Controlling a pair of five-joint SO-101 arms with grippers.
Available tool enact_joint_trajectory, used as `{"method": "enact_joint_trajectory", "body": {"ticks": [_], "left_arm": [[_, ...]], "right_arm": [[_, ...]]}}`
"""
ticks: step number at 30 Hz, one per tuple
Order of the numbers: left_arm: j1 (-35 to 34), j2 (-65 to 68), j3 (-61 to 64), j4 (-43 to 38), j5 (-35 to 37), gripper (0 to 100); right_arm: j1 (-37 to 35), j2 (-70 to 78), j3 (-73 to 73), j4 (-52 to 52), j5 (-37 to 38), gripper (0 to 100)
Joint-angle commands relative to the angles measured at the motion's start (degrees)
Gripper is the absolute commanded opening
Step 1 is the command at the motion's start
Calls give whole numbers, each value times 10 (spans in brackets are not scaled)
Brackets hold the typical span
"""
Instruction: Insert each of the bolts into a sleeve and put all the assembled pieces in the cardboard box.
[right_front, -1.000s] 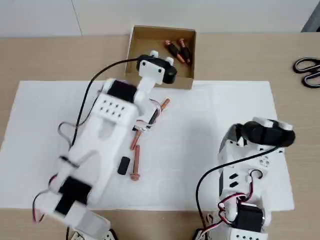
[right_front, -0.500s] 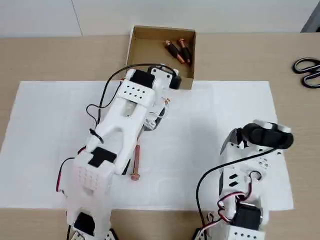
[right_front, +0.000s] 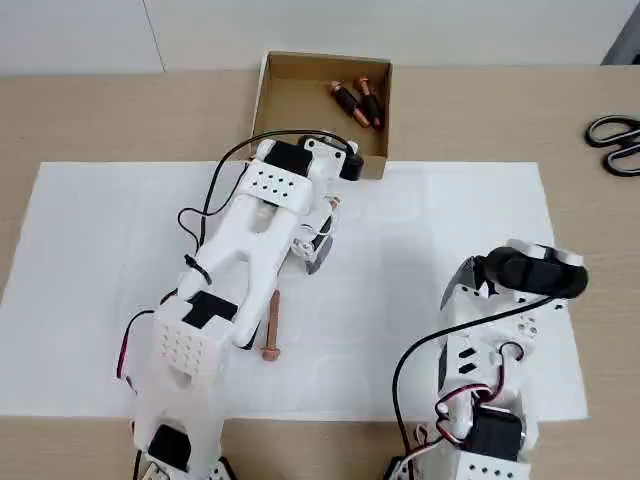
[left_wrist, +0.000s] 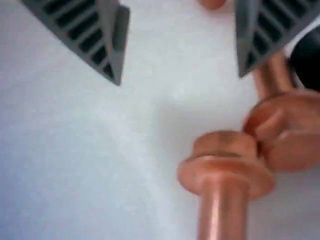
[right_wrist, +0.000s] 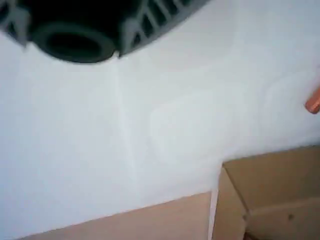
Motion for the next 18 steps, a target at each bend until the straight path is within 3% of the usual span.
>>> {"method": "enact_joint_trajectory", "body": {"ticks": [1, 11, 18], "left_arm": [[0, -6, -23, 11, -1, 148], [-55, -6, -24, 11, -2, 148], [-53, 0, -22, 8, -4, 148]], "right_arm": [[5, -9, -4, -13, 4, 5], [5, -9, -4, -13, 4, 5], [5, -9, -4, -13, 4, 5]]}}
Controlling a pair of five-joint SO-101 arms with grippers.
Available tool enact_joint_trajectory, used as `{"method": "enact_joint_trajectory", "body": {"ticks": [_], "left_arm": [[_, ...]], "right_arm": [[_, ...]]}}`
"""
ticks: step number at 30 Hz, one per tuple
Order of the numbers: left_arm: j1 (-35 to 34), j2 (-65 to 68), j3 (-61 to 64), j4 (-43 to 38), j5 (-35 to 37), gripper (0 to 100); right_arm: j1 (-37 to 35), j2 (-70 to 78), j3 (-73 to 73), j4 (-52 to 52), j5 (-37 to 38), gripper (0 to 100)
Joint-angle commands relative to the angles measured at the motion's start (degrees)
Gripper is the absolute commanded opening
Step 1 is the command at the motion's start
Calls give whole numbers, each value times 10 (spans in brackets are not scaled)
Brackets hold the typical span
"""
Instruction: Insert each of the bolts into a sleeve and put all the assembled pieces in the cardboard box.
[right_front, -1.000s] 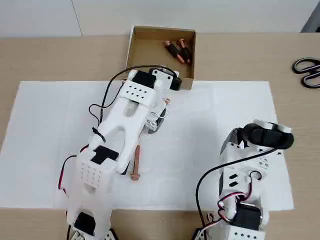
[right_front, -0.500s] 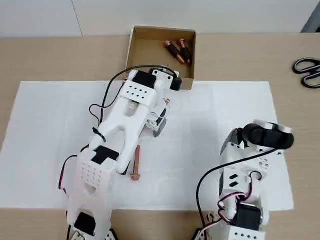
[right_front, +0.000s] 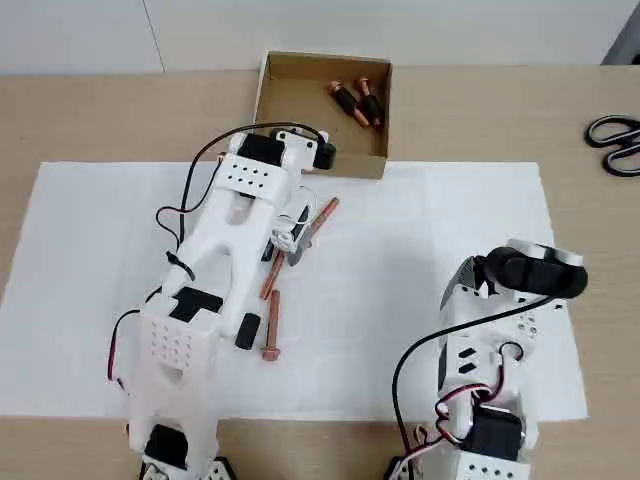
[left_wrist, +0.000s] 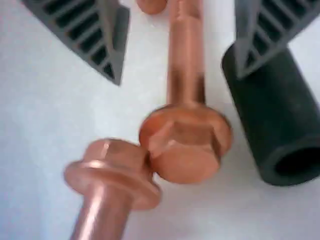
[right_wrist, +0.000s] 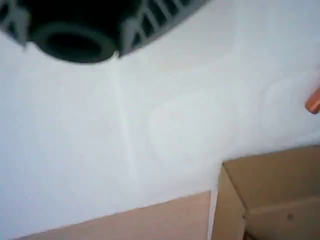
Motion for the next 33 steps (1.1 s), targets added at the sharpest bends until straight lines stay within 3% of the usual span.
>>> {"method": "enact_joint_trajectory", "body": {"ticks": [1, 15, 17, 20, 25, 29, 33], "left_arm": [[-1, -4, -21, 7, -4, 148], [3, 68, -15, 6, -4, 148], [3, 67, -26, 4, -4, 122], [4, 67, -60, 7, -4, 6], [25, 66, -100, 11, -3, 6], [31, 16, -122, 11, -2, 6], [26, -84, -132, 11, -1, 6]], "right_arm": [[5, -9, -4, -13, 4, 5], [5, -9, -4, -13, 3, 5], [4, -9, -4, -13, 3, 5], [1, -9, -4, -13, 3, 5], [1, -9, -4, -13, 4, 5], [-5, -9, -4, -12, 4, 5], [-76, -8, 21, -11, 4, 5]]}}
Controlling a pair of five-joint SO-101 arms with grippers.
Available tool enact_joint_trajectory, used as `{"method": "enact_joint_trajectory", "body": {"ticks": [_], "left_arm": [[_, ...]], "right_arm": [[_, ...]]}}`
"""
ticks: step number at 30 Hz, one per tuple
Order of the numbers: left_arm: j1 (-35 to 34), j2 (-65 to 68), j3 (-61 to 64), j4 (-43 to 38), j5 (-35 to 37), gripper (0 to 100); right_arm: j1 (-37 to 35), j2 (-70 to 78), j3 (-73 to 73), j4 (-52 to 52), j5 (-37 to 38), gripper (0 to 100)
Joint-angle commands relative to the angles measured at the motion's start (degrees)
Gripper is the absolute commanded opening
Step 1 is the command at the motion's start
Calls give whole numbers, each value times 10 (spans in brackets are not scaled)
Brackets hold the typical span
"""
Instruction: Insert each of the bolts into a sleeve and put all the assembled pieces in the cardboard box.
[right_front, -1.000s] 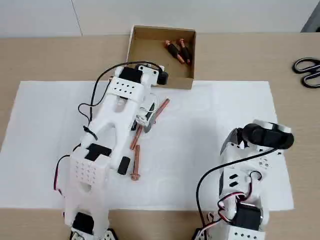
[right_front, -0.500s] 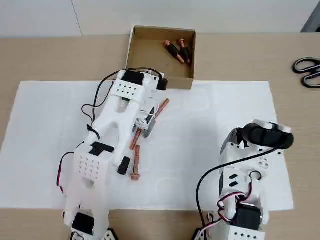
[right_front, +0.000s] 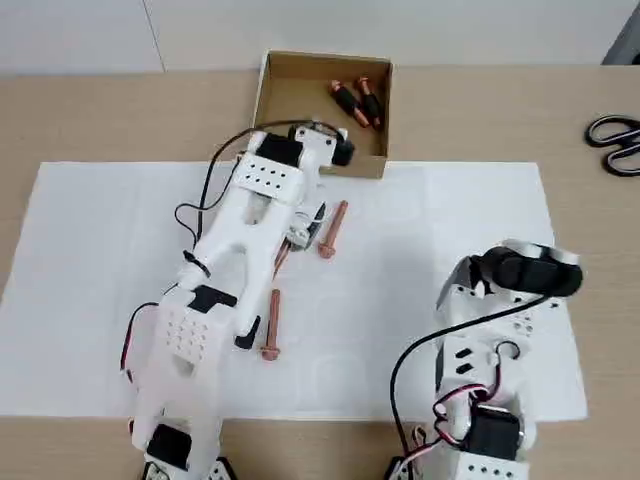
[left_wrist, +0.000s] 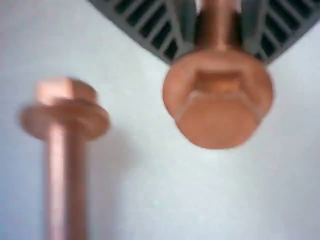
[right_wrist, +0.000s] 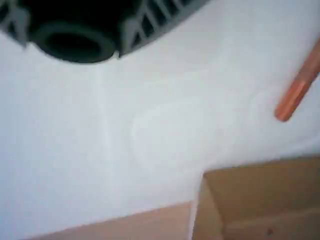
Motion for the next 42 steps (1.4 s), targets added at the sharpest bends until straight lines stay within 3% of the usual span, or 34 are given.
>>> {"method": "enact_joint_trajectory", "body": {"ticks": [1, 4, 7, 10, 13, 16, 20, 25, 32, 40, 42], "left_arm": [[-1, -134, -31, 9, -2, 6], [-1, -205, -30, 9, -2, 6], [-1, -269, -30, 9, -2, 6], [-1, -324, -29, 9, -4, 6], [0, -379, -10, 9, -4, 6], [4, -438, 38, 9, -3, 6], [4, -543, 87, -7, 2, 6], [32, -687, 153, -125, 60, 6], [43, -838, 389, -288, 122, 6], [55, -969, 648, -608, 155, 6], [77, -996, 706, -647, 154, 6]], "right_arm": [[-75, -8, 20, -13, 4, 5], [-174, -8, 37, -29, 4, 5], [-236, -8, 49, -112, 5, 5], [-249, -3, 72, -216, 21, 5], [-250, -6, 71, -275, 96, 6], [-251, -6, 71, -290, 179, 6], [-252, -7, 71, -292, 205, 6], [-305, -8, 71, -299, 204, 6], [-335, -8, 71, -423, 204, 6], [-336, -3, 71, -472, 204, 6], [-335, -3, 71, -471, 204, 6]]}}
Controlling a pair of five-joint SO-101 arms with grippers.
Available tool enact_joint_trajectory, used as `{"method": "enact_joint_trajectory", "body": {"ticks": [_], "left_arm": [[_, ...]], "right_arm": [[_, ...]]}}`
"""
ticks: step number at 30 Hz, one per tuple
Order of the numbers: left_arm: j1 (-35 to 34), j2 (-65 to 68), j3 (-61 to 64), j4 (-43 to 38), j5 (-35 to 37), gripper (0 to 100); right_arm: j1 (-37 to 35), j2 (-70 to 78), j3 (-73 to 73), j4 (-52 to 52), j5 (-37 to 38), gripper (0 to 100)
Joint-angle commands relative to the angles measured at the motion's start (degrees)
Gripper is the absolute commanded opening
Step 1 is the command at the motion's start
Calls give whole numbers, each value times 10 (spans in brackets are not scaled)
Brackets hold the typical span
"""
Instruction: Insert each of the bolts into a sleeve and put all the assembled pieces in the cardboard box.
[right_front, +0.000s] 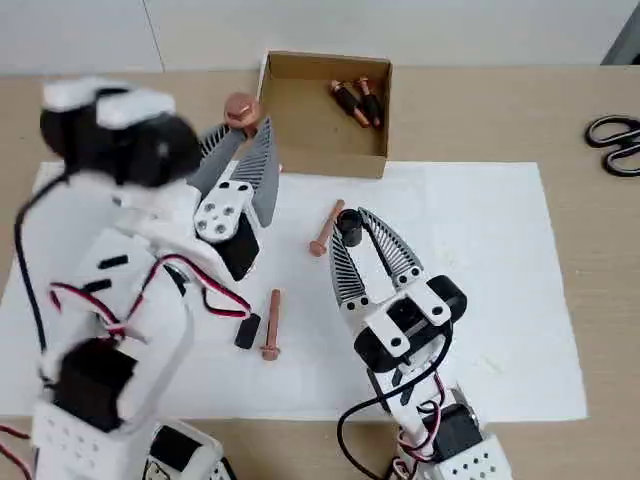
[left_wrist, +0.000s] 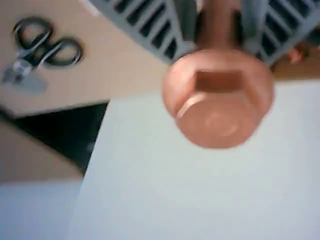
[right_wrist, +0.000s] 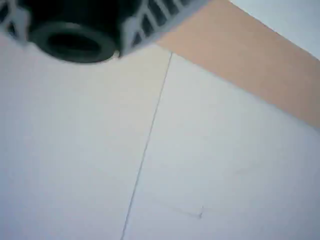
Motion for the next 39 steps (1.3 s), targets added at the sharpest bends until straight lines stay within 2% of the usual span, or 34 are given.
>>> {"method": "enact_joint_trajectory", "body": {"ticks": [1, 4, 10, 18, 27, 39], "left_arm": [[39, -55, 90, -96, 2, 6], [79, -88, 144, -121, 2, 6], [98, -81, 176, -130, 4, 6], [99, -80, 190, -131, 4, 6], [100, -41, 189, -131, 4, 6], [131, 0, 149, -128, 3, 6]], "right_arm": [[0, -3, 4, -15, 6, 6], [0, -3, 4, 16, 6, 6], [1, -6, 4, 37, -56, 6], [1, -8, 4, 19, -56, 6], [-2, -8, 4, -22, 37, 6], [-2, -8, 4, -21, 40, 6]]}}
